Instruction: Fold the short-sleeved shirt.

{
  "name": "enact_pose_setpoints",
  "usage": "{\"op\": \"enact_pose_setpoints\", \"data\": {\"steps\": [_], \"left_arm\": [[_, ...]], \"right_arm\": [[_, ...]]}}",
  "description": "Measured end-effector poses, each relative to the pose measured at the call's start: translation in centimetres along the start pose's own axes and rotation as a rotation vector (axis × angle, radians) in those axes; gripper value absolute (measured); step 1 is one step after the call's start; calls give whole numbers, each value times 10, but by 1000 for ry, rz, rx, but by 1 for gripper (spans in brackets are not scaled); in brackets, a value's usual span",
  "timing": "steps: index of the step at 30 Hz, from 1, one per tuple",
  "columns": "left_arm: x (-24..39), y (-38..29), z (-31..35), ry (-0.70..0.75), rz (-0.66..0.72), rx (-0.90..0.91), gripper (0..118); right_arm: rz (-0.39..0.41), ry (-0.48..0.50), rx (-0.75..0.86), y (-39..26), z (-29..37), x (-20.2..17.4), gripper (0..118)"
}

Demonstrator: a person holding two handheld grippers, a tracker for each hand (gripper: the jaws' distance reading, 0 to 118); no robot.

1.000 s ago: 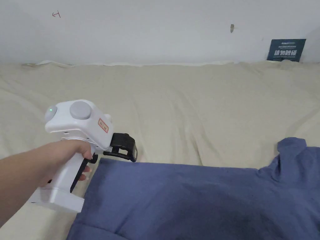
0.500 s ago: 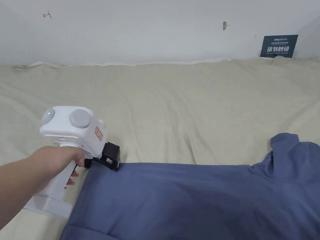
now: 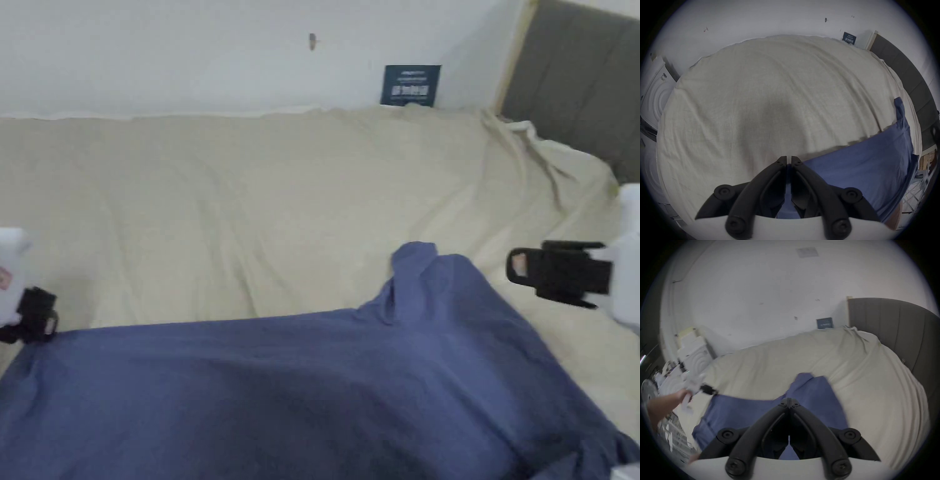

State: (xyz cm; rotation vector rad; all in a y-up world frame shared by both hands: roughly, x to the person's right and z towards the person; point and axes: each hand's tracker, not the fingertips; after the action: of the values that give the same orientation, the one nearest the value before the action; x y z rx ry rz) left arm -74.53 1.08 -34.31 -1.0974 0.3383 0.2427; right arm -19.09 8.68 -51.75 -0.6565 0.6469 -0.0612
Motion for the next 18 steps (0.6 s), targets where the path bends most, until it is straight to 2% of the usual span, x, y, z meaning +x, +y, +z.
{"op": "enact_pose_setpoints", "data": {"steps": [3,4,5,6,7,9,15,17,18], "left_arm": [[-3,-2,3,-19,14,4,6],[-3,-3,3,-21,17,-1,6],[-4,-5,4,-22,17,0,6],[-2,-7,7,-25,19,1,6],[3,-10,11,-28,22,0,6],[3,-11,11,-34,24,-9,6],[1,-14,7,-28,14,-26,6],[2,-15,6,-26,13,-36,6],[2,-15,4,-24,10,-42,6]], "right_arm": [[16,-43,-304,49,-69,29,1],[56,-73,-378,54,-87,31,14],[75,-110,-408,57,-104,34,45],[83,-135,-469,58,-120,38,93],[85,-155,-515,55,-135,40,108],[82,-181,-534,51,-156,42,102],[65,-241,-566,24,-194,54,99],[45,-252,-571,19,-196,57,88],[55,-268,-566,20,-191,57,76]]}}
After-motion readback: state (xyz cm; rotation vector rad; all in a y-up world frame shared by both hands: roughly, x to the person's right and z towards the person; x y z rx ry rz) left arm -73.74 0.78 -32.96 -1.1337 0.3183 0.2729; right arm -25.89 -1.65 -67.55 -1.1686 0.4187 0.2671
